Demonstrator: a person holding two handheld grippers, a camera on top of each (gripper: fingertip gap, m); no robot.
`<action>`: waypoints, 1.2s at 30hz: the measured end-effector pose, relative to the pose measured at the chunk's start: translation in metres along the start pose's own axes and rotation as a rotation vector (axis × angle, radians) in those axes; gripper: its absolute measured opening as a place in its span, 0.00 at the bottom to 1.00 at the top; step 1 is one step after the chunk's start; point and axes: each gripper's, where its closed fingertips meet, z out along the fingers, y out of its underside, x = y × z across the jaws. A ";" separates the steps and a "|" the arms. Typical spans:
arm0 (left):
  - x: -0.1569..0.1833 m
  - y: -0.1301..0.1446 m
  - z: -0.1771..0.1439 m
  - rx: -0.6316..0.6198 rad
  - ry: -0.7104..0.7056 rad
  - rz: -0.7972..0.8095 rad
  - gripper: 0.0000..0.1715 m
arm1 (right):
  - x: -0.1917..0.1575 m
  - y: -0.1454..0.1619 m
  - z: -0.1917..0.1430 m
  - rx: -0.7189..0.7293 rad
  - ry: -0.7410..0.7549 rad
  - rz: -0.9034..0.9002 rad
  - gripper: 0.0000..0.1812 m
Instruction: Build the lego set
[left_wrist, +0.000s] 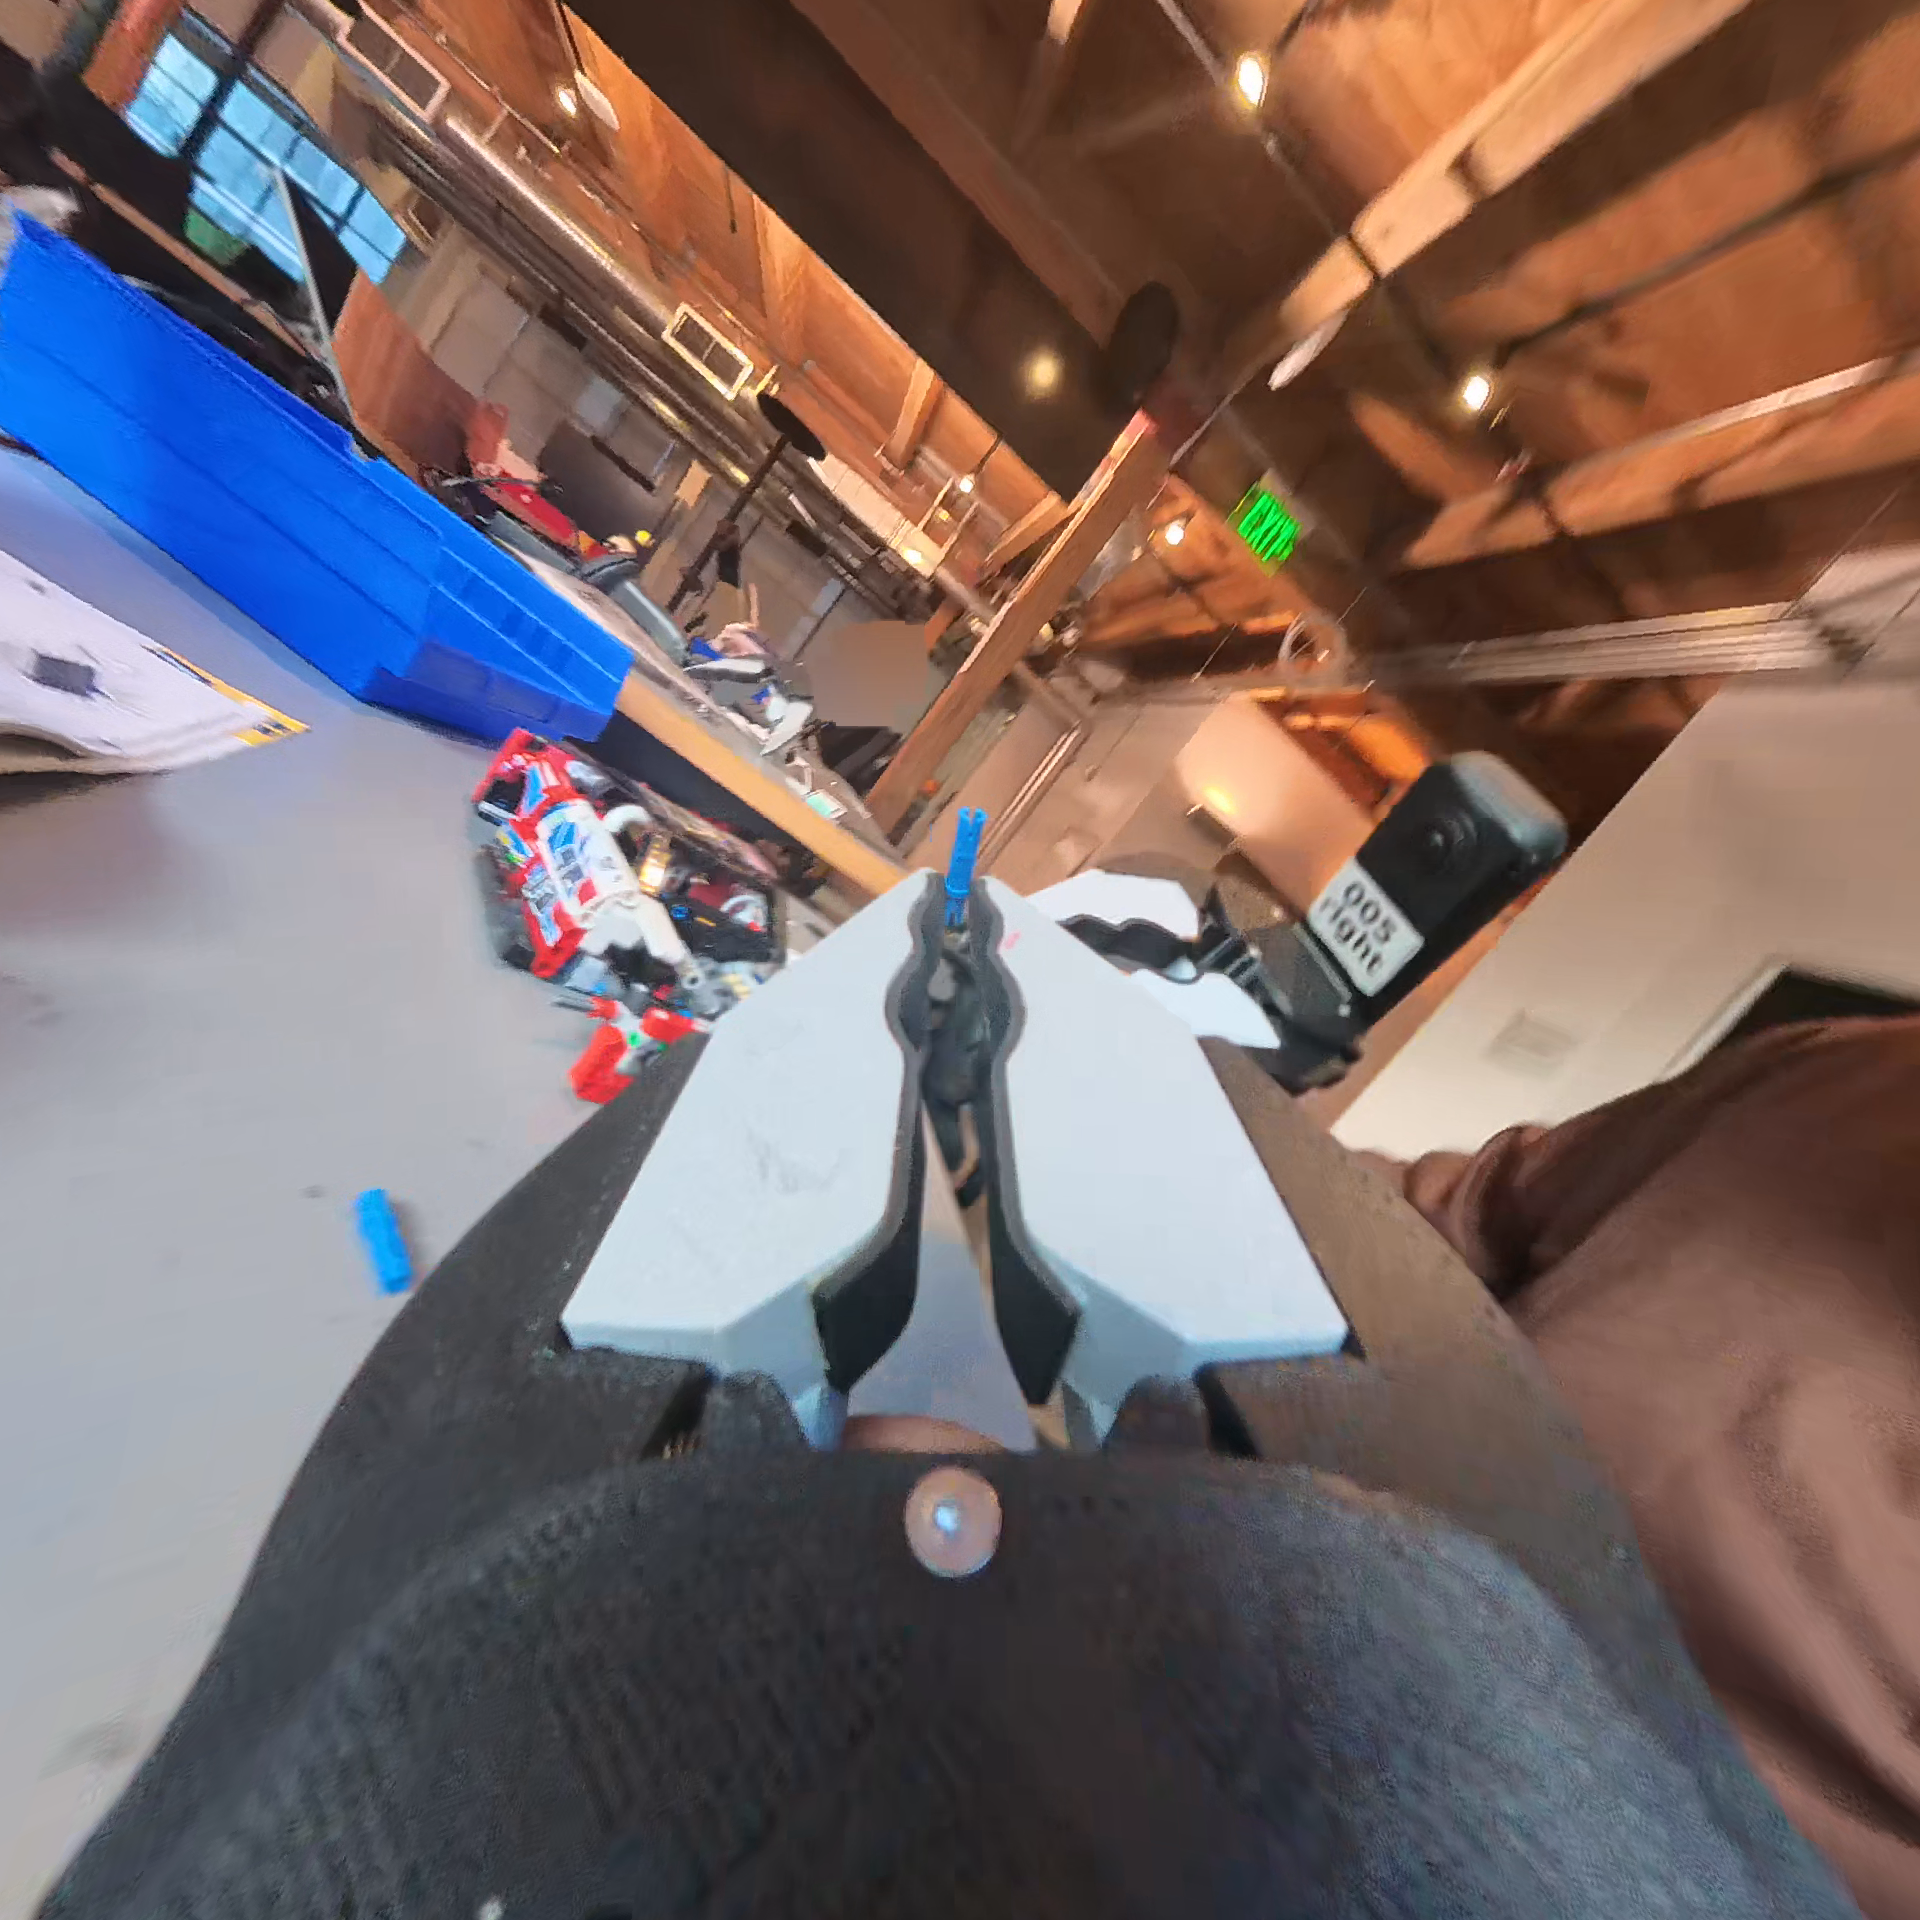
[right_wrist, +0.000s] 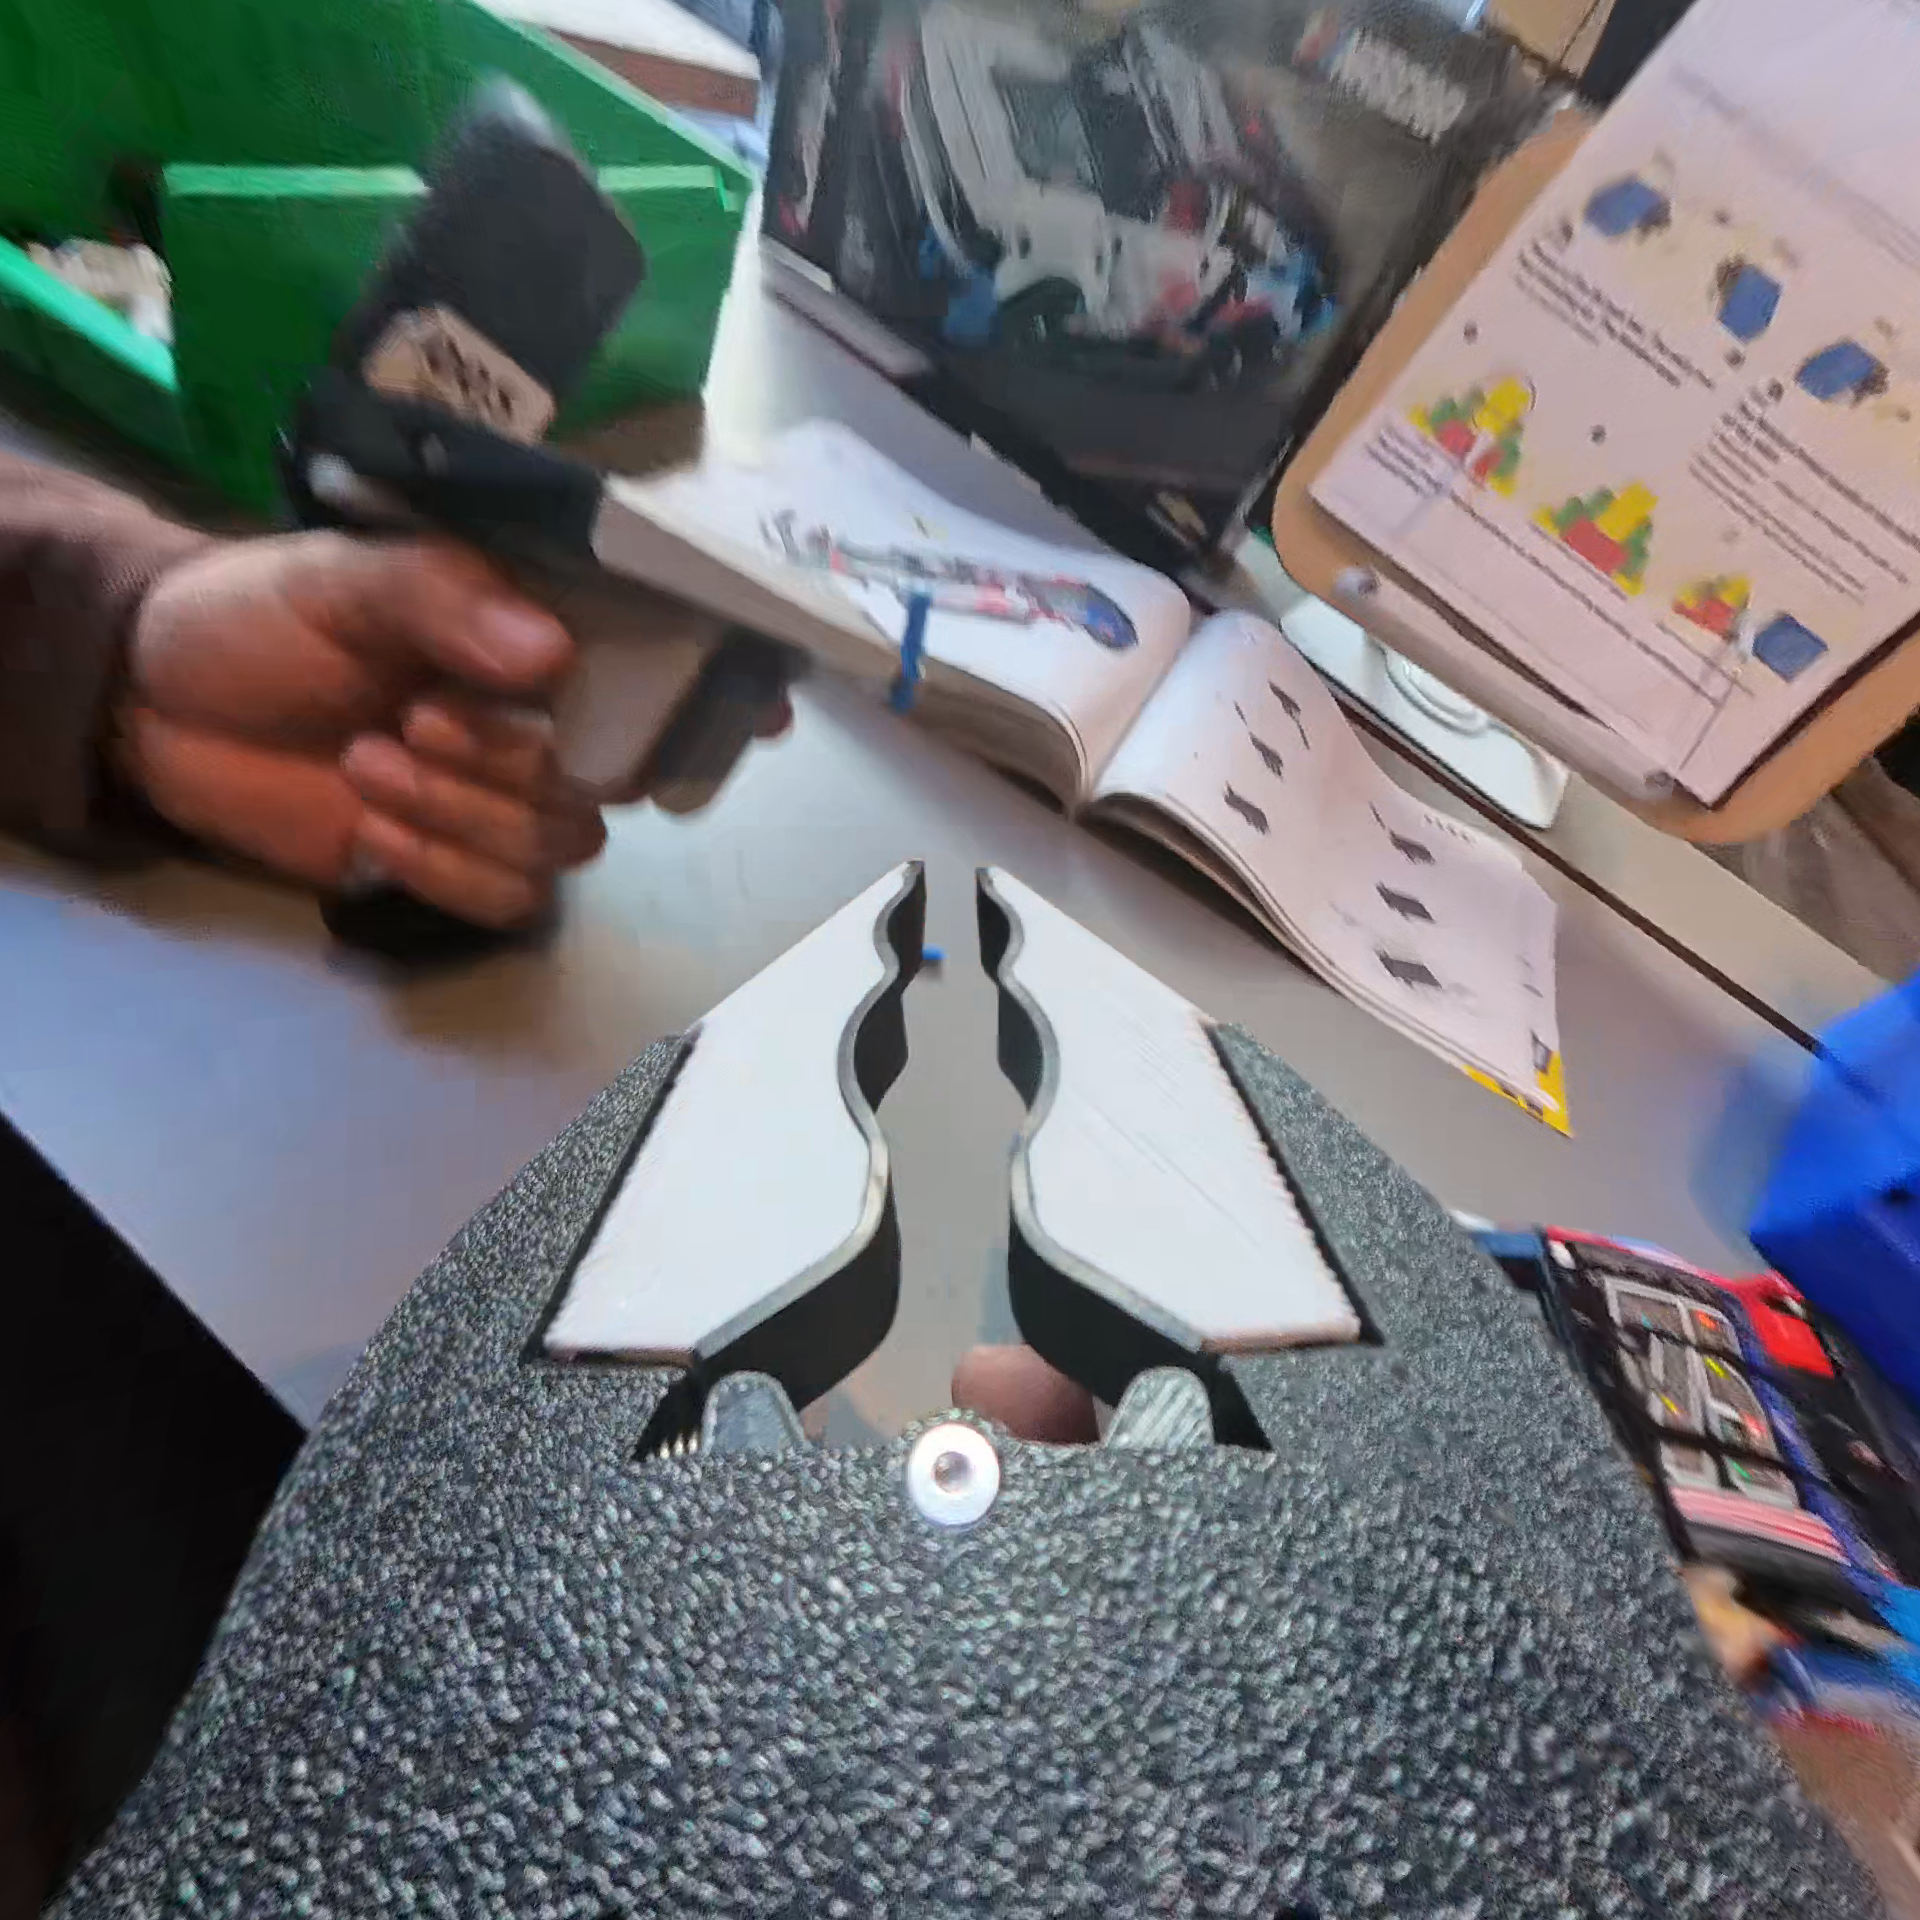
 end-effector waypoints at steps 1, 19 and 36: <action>0.000 0.001 0.000 0.009 0.009 -0.042 0.01 | -0.004 -0.009 0.005 0.032 0.002 0.011 0.06; 0.000 0.002 -0.019 -0.166 -0.167 0.714 0.01 | -0.034 -0.004 0.036 0.013 -0.181 0.180 0.06; -0.020 -0.026 -0.035 0.102 -0.146 0.044 0.01 | -0.031 -0.006 0.081 0.175 -0.064 0.072 0.11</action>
